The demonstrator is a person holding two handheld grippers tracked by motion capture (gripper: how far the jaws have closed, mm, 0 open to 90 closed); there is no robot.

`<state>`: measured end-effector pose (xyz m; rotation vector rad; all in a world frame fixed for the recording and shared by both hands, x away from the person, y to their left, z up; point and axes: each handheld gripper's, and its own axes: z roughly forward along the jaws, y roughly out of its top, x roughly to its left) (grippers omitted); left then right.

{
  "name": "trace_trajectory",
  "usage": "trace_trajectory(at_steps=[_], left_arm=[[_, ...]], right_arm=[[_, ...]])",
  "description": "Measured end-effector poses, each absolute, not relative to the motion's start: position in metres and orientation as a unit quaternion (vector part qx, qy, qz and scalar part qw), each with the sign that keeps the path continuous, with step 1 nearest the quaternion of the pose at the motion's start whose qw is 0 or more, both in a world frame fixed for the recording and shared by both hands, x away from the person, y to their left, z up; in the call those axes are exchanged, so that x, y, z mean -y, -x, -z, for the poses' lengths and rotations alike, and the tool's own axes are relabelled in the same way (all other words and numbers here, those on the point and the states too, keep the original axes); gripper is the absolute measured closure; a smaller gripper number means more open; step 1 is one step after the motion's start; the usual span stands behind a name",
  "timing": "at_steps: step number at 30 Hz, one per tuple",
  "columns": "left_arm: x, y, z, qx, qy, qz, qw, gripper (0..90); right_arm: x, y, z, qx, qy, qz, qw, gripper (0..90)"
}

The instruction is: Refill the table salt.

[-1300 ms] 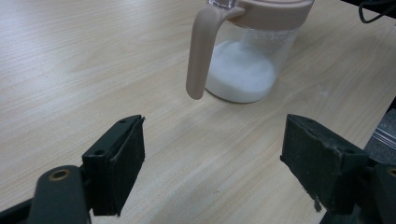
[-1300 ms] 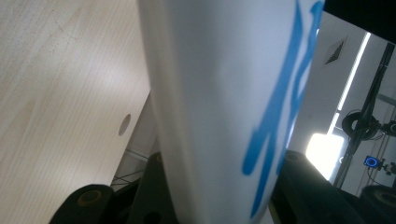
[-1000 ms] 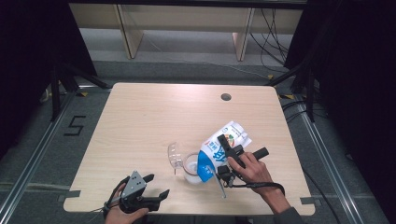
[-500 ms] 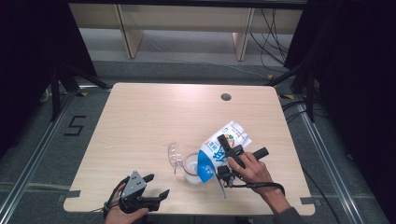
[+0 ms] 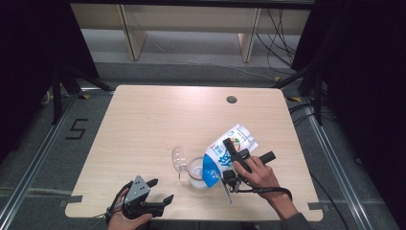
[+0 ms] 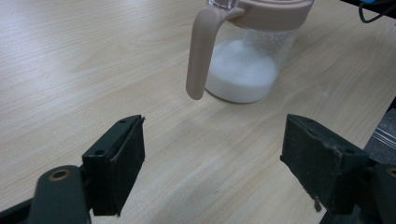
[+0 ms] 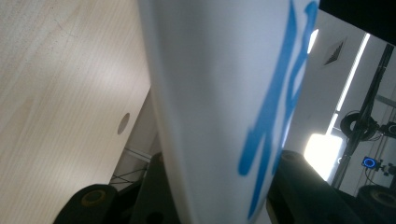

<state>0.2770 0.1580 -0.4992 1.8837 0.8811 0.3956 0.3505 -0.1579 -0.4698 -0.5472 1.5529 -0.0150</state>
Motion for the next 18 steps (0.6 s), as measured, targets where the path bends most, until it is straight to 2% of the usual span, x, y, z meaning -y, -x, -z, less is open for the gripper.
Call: trace_trajectory(at_steps=[18], left_arm=[[-0.1578,-0.2768,0.4994,-0.369,-0.774,-0.161,0.489,20.9]], right_arm=[[0.1579,-0.3502,0.4694,-0.689,0.247,0.010,0.682,74.2]])
